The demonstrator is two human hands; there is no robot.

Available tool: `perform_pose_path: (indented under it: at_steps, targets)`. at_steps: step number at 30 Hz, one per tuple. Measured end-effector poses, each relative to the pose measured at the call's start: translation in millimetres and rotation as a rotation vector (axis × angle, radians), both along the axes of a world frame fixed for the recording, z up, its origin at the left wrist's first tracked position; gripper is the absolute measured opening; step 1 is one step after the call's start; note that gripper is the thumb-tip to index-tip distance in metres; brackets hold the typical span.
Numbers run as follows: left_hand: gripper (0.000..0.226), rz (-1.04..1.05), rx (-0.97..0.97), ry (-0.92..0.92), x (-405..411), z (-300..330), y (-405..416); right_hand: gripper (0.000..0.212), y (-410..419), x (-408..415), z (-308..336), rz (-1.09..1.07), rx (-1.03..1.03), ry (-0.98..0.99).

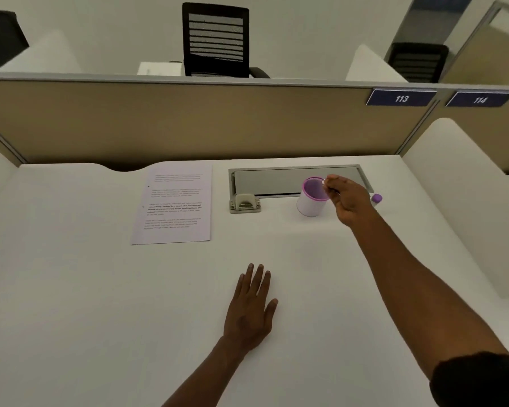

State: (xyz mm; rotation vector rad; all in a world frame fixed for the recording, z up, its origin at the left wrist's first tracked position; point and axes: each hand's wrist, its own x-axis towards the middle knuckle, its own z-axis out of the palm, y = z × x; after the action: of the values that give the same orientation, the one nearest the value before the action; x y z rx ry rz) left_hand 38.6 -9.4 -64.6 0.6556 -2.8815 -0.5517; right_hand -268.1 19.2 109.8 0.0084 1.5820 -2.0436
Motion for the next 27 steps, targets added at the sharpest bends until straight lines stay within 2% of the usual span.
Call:
perform_pose_path:
  at_steps: [8,11,13,16,20,23,27]
  targets:
    - [0.063,-0.002,0.005,-0.008,-5,-17,6,0.012,-21,-51,-21,0.089,0.682,0.587]
    - [0.063,0.001,0.008,0.003,-6,-18,6,0.011,-28,-53,-27,0.198,0.884,0.864]
    - [0.064,0.010,0.010,0.005,-6,-18,7,0.015,-31,-55,-33,0.267,0.978,0.979]
    - [0.064,0.025,0.009,-0.001,-6,-17,8,0.018,-32,-57,-40,0.353,1.070,1.063]
    - [0.064,0.027,0.015,0.008,-6,-16,8,0.022,-34,-57,-45,0.379,1.087,1.064]
    - [0.064,0.031,0.018,0.003,-6,-16,8,0.028,-36,-58,-46,0.480,1.102,1.061]
    - [0.063,0.029,0.023,0.002,-6,-15,8,0.024,-37,-61,-43,0.493,1.092,1.079]
